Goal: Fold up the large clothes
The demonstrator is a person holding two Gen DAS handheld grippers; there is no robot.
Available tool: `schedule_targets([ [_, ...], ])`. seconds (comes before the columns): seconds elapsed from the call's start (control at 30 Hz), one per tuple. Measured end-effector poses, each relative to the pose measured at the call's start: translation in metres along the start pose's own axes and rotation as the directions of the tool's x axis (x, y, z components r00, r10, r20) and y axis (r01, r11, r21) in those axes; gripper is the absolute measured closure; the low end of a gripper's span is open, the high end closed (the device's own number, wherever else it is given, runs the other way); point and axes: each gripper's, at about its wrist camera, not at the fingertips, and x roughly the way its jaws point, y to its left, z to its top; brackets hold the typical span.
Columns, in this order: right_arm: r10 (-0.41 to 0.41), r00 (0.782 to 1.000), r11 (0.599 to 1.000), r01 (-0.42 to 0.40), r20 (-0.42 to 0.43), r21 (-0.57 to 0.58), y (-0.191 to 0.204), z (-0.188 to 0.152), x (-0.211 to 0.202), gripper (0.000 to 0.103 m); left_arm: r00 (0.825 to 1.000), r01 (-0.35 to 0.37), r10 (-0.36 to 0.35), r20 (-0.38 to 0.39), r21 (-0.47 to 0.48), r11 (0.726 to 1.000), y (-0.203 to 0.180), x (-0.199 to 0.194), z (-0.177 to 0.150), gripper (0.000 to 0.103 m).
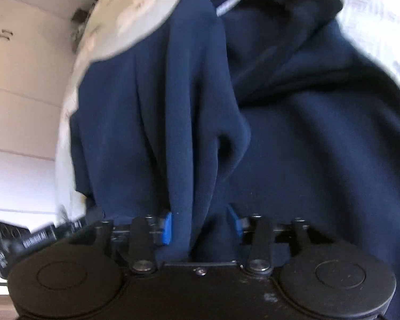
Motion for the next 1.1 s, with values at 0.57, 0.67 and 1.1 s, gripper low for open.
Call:
schedule_targets([
  [0.57, -0.277, 0.934, 0.841, 0.349, 0.223, -0.413, 0.063, -0.023, 0.028, 0.048, 0.986, 0.004, 0.036, -0.163, 0.242, 0.97, -0.049, 0.054, 0.002, 0.09],
  [0.67, -0.273, 0.943, 0.885, 0.324, 0.189, -0.336, 0.042, -0.03, 0.014, 0.044, 0.982, 0.054, -0.021, -0.188, 0.175, 0.983, -0.032, 0.047, -0.01, 0.091],
  [1.1, -0.257, 0.964, 0.886, 0.261, 0.063, -0.384, 0.069, -0.08, 0.034, 0.094, 0.98, 0.017, 0.024, -0.195, 0.204, 0.979, -0.037, 0.042, -0.011, 0.09],
])
